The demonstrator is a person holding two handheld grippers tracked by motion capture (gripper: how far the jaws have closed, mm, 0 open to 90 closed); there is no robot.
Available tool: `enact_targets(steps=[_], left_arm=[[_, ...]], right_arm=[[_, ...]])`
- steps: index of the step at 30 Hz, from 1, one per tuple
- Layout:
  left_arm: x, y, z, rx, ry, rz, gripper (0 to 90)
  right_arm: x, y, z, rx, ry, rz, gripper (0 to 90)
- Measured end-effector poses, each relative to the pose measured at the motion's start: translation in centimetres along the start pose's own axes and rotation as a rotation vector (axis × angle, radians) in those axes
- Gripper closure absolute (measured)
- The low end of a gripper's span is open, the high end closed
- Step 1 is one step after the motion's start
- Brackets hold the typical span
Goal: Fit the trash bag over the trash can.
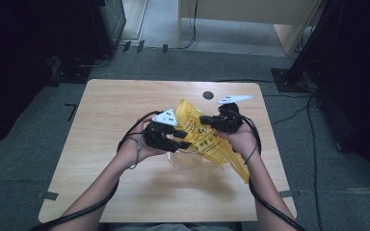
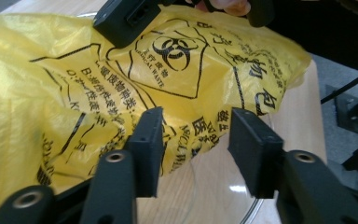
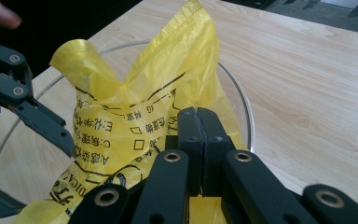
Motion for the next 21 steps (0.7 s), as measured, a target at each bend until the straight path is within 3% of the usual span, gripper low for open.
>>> enact_targets(steps=[2, 7, 9, 12, 13, 14, 15, 16, 17, 18, 21], left_arm=[[0.0, 0.0, -0.2, -0.024, 0.023, -0.020, 59.9], [0.3, -0.2, -0.6, -0.068, 0.074, -0.138, 78.9], [0.3, -0.2, -0.6, -0.067, 0.068, -0.139, 84.8], [0.3, -0.1, -0.6, -0.058, 0.033, -0.075, 89.9], [0.2, 0.0, -0.5, -0.057, 0.018, -0.041, 89.9], [0.2, 0.0, -0.5, -0.057, 0.018, -0.041, 86.7], [0.2, 0.2, -0.4, -0.043, -0.012, -0.015, 86.7], [0.3, 0.5, -0.3, -0.022, -0.050, 0.014, 70.5], [0.3, 0.7, -0.2, -0.015, -0.067, 0.026, 70.5], [0.4, 0.8, -0.2, -0.012, -0.085, 0.034, 67.8], [0.8, 1.0, -0.3, 0.010, -0.096, -0.006, 56.5]], right_arm=[[-0.1, 0.0, 0.0, -0.002, 0.005, 0.000, 90.0], [-0.4, 0.1, -0.1, -0.003, 0.019, -0.001, 89.0], [-0.5, 0.1, 0.0, -0.002, 0.024, 0.003, 88.0], [-0.6, 0.1, 0.0, 0.001, 0.031, -0.003, 87.9], [-0.5, 0.0, 0.1, -0.001, 0.031, -0.002, 89.1], [-0.5, 0.0, 0.1, -0.001, 0.031, -0.002, 89.1], [-0.5, 0.0, 0.1, -0.004, 0.027, -0.003, 89.9], [-0.3, -0.1, 0.1, -0.005, 0.024, -0.014, 90.0], [-0.3, -0.1, 0.1, -0.005, 0.024, -0.014, 90.0], [-0.3, 0.0, 0.1, -0.005, 0.023, -0.017, 90.0], [-0.1, 0.2, 0.2, 0.000, 0.003, -0.034, 90.0]])
Point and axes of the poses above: each handheld gripper's, and its own axes: z roughly backward along the jaws, y roughly out of its top, x roughly to its right, the point moved 6 cm from there along -z, roughly forward along the jaws, and after that the axes turned 5 degrees about z, right-handed, at the moved point
